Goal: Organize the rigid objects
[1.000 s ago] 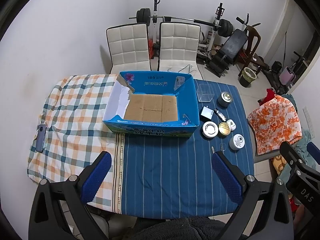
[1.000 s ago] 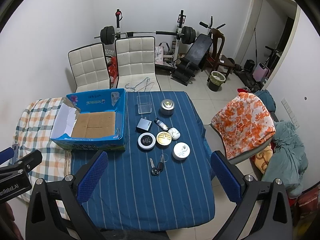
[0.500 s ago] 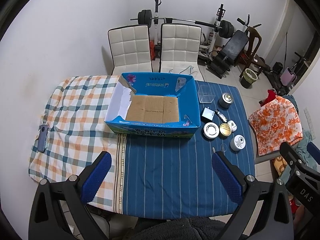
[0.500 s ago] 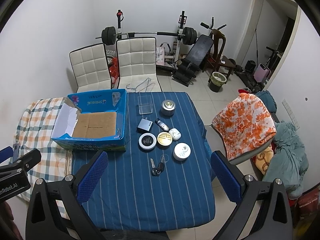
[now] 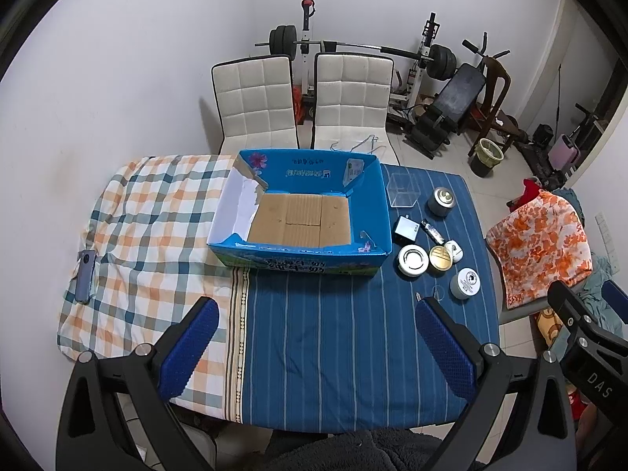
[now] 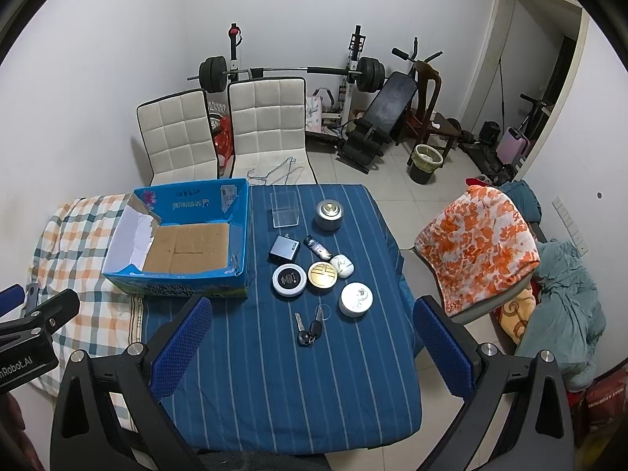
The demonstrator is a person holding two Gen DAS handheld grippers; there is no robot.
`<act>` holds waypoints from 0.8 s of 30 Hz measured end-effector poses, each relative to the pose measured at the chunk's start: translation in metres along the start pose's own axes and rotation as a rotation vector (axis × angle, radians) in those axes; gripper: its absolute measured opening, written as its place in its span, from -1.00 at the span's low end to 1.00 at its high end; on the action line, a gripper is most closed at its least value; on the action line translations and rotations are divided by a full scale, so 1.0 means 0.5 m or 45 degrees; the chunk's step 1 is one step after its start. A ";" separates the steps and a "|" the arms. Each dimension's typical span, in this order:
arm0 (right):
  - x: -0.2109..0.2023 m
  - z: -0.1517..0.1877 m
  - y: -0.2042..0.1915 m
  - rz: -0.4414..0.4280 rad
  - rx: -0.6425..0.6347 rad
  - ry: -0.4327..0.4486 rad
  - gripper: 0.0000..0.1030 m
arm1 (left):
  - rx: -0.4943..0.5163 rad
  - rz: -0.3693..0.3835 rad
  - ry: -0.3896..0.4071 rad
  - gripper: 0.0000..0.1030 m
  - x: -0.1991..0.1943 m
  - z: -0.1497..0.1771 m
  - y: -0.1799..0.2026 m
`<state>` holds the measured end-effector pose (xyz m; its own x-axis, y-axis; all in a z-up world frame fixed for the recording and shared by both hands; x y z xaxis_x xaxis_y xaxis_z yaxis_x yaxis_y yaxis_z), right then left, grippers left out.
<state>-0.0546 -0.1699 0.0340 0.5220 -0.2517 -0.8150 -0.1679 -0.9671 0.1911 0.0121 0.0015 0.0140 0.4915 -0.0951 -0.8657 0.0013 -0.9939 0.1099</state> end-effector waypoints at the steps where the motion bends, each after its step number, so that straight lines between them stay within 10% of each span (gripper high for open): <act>1: -0.005 -0.003 -0.003 0.000 -0.002 0.000 1.00 | 0.000 0.001 -0.002 1.00 0.000 0.001 0.001; 24: -0.022 -0.002 -0.011 0.000 0.001 0.006 1.00 | 0.001 -0.002 0.003 1.00 -0.005 0.004 0.004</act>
<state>-0.0585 -0.1617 0.0427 0.5258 -0.2521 -0.8124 -0.1690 -0.9670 0.1907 0.0090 -0.0003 0.0155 0.4937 -0.0936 -0.8646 0.0010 -0.9941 0.1082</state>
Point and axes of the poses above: each gripper's, at about its wrist camera, not at the fingertips, and x roughly the way its jaws point, y to its right, z to its underside, the point moved 1 cm from there along x, roughly the way its jaws point, and after that the axes turned 5 degrees about z, right-handed, at the moved point
